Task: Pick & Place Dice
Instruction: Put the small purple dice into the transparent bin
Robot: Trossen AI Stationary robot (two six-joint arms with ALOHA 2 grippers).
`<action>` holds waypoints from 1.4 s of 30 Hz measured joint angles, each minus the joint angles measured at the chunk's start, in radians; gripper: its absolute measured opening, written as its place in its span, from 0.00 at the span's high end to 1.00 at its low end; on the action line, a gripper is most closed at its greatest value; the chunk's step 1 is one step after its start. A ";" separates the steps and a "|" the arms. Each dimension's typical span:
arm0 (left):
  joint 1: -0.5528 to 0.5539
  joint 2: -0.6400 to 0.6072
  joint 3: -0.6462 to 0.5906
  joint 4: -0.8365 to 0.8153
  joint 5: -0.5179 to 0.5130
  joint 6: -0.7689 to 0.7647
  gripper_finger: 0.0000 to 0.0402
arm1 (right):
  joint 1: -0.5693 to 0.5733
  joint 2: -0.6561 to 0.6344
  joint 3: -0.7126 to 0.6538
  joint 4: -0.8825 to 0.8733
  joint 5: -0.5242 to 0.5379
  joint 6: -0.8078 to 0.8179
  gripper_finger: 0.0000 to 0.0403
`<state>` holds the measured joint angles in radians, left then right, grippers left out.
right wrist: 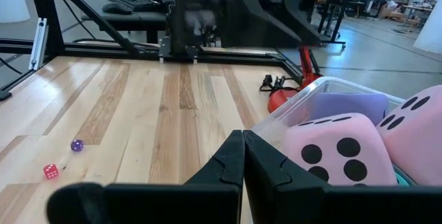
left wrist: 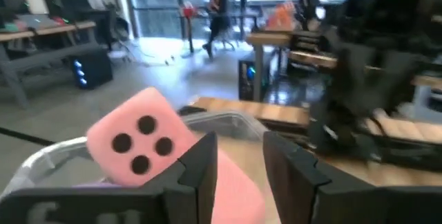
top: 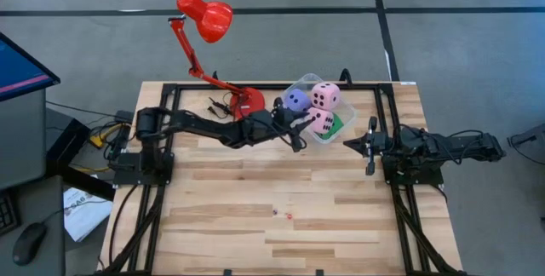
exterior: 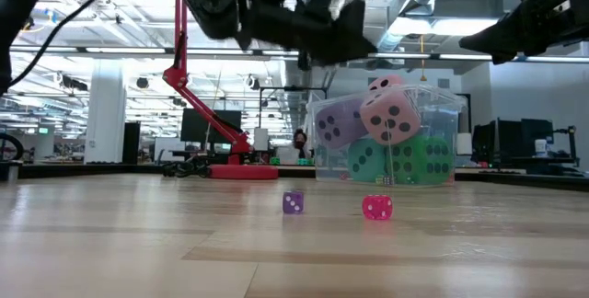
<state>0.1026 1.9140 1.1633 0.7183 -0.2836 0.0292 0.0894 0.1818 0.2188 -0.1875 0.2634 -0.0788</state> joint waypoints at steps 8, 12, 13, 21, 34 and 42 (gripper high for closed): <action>-0.114 -0.164 0.000 -0.417 0.000 -0.007 0.81 | 0.000 0.000 0.000 0.000 0.000 0.000 1.00; -0.197 -0.190 -0.024 -0.499 0.001 -0.002 0.85 | 0.000 0.000 0.000 0.000 0.000 0.000 1.00; -0.216 -0.195 -0.041 -0.496 0.001 0.009 0.86 | 0.000 0.000 0.000 0.000 0.000 0.000 1.00; -0.348 -0.241 -0.238 -0.348 0.001 0.019 0.92 | 0.000 0.000 0.000 0.000 0.000 0.000 1.00; -0.427 -0.241 -0.513 -0.167 0.047 -0.125 0.98 | 0.000 0.000 0.000 0.000 0.000 0.000 1.00; -0.453 -0.240 -0.562 -0.164 0.047 -0.228 0.96 | 0.000 0.000 0.000 0.000 0.000 0.000 1.00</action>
<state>-0.3508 1.6745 0.6018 0.5548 -0.2371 -0.1993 0.0892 0.1818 0.2190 -0.1875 0.2638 -0.0788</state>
